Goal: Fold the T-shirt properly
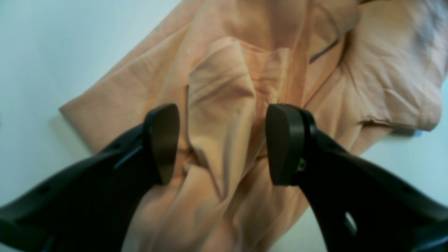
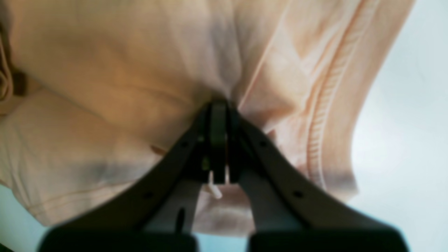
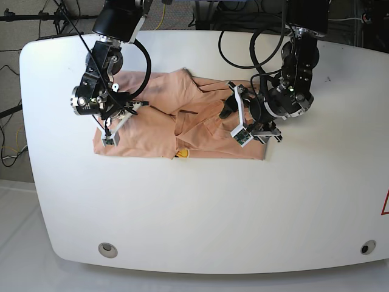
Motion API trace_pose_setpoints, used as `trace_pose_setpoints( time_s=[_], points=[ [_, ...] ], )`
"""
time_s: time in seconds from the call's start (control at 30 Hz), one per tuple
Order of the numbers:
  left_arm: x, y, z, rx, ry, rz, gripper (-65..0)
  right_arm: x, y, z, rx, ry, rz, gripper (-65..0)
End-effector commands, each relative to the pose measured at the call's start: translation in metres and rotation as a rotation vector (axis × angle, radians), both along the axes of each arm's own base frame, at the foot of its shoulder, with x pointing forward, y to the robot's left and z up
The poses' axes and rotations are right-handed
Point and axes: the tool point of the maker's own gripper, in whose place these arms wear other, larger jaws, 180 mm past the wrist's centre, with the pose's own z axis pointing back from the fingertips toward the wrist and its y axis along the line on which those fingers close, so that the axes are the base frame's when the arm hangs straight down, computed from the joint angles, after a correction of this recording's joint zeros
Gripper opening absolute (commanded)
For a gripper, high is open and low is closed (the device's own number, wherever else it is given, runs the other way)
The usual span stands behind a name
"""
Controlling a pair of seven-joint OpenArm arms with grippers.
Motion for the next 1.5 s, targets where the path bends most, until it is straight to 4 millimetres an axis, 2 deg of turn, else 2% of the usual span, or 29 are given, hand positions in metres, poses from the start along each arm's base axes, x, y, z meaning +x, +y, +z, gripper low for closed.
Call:
trace_pose_setpoints(
  time_s=[0.0,0.13,0.8,0.87,1.0,1.1,1.23,1.47],
  points=[
    [0.007,-0.008,0.009,-0.044,-0.036,-0.009,-28.9,-0.002,0.001,-0.001,-0.001,0.015,0.003,-65.0],
    [0.006,-0.007,0.003,-0.043,-0.016,-0.006,-28.9,-0.002,0.001,-0.001,-0.001,0.015,0.003,-65.0],
    [0.009,-0.006,0.005,-0.056,-0.033,-0.002,-29.7,-0.003,0.001,-0.001,-0.001,0.016,0.003,-65.0],
    [0.008,-0.006,0.002,-0.056,-0.024,-0.003,-32.7,-0.003,0.001,-0.001,-0.001,0.016,0.003,-65.0],
    [0.005,-0.005,-0.005,-0.054,-0.002,-0.007,-48.0,-0.003,0.001,-0.001,-0.001,0.016,0.003,-65.0],
    [0.001,-0.006,-0.010,-0.051,0.014,-0.028,-56.7,-0.003,0.001,-0.001,-0.001,0.016,0.003,-65.0],
    [-0.002,-0.006,-0.015,-0.048,0.031,-0.039,-57.7,-0.003,0.001,-0.001,-0.001,0.016,0.003,-65.0],
    [-0.002,-0.006,-0.013,-0.049,0.024,-0.041,-57.7,-0.003,0.001,-0.001,-0.001,0.016,0.003,-65.0]
  ],
)
